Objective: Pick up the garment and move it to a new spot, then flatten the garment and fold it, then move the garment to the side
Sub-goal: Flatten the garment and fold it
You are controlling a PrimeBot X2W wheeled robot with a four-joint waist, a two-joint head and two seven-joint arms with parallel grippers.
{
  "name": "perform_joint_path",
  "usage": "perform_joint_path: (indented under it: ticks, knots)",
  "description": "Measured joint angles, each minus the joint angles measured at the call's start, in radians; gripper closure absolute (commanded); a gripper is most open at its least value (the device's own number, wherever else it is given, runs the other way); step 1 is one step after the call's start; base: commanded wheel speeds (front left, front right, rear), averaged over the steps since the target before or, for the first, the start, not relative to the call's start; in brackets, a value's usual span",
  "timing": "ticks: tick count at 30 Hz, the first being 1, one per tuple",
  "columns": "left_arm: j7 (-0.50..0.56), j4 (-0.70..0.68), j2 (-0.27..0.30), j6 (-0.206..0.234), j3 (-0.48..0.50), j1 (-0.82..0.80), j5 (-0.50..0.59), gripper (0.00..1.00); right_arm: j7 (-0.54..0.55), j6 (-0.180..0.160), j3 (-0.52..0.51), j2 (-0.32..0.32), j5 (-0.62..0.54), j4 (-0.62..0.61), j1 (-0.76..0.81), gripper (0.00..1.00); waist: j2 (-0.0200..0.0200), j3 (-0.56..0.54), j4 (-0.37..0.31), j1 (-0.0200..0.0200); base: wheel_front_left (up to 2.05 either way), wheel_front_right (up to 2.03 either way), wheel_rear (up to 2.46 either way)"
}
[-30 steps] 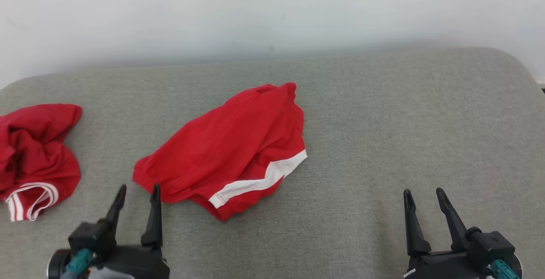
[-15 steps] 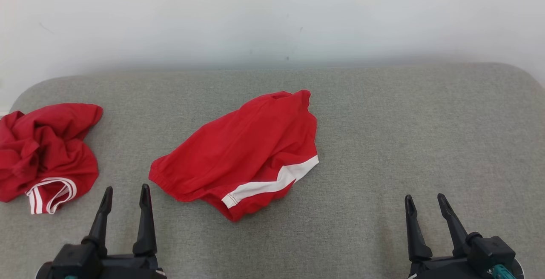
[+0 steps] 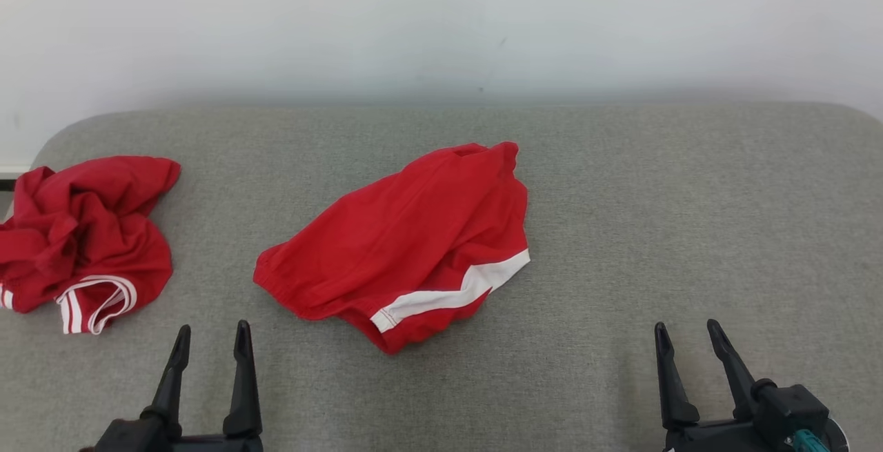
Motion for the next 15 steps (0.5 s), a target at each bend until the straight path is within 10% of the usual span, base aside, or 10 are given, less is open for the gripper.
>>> perform_joint_path:
  ticks: [15]
  knots:
    - [0.000,0.012,-0.003,-0.007,-0.077,-0.051,-0.044,0.00,0.028,0.000,0.146,-0.106,0.005,0.269,-0.289,0.00,0.0000,0.044,0.131,0.0001,0.00,0.00,0.00]
